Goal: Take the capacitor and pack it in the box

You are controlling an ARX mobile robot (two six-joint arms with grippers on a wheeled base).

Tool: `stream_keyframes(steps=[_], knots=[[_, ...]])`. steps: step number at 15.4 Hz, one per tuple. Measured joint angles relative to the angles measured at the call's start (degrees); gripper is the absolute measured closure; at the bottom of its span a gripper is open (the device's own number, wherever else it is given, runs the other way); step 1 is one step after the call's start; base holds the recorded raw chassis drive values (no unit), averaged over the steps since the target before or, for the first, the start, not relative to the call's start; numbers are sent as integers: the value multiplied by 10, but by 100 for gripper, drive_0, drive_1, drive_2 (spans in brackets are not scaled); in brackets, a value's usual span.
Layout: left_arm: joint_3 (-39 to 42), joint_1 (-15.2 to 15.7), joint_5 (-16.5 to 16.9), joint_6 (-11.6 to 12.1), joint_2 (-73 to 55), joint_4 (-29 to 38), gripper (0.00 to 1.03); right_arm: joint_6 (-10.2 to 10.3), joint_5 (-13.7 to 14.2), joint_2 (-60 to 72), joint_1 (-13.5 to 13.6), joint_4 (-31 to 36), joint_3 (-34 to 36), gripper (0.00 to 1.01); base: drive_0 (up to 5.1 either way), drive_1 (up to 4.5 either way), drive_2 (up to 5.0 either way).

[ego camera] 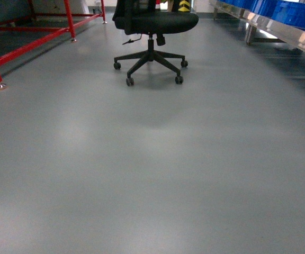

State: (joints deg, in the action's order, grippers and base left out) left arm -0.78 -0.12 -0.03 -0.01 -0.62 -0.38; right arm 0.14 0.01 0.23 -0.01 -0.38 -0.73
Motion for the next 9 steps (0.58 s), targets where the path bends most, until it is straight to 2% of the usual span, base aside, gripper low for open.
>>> stream_keyframes(steps=[9], knots=[[0,0,0,0,0,0,58,0,0,0,0,2,0,3,-502,239,239]])
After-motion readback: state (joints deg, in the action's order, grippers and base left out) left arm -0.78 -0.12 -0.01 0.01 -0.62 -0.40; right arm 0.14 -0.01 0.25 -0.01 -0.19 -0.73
